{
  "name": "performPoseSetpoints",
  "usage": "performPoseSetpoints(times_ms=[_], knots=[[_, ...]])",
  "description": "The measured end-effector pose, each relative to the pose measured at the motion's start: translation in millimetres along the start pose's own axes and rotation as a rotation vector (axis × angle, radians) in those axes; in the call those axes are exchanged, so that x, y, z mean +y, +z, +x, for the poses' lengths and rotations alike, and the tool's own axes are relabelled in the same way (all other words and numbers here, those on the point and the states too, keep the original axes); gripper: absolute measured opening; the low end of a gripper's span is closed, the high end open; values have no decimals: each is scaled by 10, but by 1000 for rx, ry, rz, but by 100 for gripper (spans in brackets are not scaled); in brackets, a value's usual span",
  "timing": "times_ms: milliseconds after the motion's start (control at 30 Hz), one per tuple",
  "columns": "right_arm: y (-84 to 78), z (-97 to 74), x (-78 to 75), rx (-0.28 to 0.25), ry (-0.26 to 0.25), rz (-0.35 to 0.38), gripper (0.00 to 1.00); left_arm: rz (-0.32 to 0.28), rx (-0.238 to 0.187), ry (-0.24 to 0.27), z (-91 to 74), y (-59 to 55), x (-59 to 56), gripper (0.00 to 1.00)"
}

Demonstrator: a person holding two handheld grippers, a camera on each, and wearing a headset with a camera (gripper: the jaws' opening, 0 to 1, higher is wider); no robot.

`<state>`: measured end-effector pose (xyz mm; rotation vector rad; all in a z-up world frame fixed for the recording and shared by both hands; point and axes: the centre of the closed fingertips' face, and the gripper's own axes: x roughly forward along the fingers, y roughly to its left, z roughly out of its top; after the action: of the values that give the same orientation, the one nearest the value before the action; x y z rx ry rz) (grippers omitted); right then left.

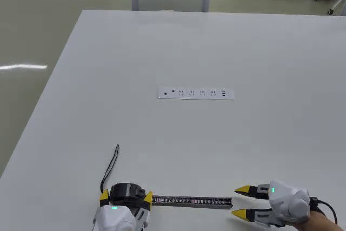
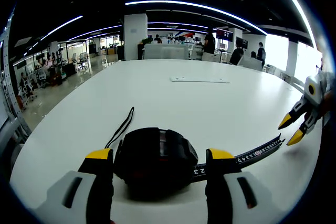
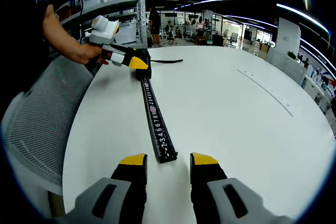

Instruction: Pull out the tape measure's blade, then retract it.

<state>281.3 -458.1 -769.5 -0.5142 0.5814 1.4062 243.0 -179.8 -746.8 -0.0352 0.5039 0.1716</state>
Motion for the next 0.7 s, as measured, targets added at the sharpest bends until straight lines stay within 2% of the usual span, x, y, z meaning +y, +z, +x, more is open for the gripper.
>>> performPoseSetpoints(times_ms=[333, 467, 700], knots=[[-69, 147, 16, 29, 56, -39, 24, -1, 11, 9, 45, -31, 29, 67], [-76, 172, 39, 22, 83, -67, 20, -2, 16, 12, 56, -46, 44, 66], [-70, 169, 61, 21, 99, -74, 15, -5, 16, 15, 69, -58, 51, 65]])
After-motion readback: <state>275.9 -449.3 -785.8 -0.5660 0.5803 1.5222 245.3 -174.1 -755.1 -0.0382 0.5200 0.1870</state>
